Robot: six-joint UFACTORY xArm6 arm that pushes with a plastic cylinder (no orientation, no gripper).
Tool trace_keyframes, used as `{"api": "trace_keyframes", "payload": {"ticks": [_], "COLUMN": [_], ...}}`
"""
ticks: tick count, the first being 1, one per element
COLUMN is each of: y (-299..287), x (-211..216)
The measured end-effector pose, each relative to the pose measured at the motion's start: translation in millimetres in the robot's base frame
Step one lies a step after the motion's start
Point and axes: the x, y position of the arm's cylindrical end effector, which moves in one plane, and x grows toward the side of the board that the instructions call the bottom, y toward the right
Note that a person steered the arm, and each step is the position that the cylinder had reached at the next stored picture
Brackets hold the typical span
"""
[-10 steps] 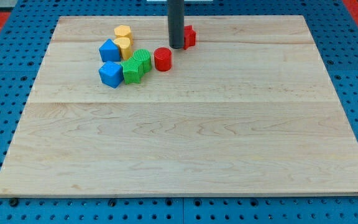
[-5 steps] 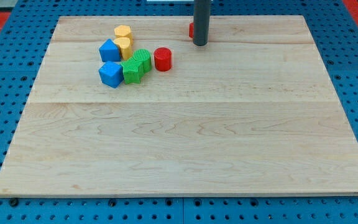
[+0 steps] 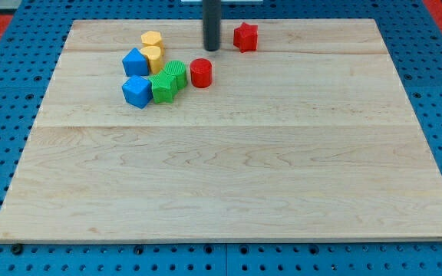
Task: Move the red star towards the top right side of the board
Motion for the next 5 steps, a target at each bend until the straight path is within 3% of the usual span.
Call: {"api": "trace_keyframes", "payload": {"ticks": [1,3,5], "y": [27,165,150], "x": [-12,-9,29]}}
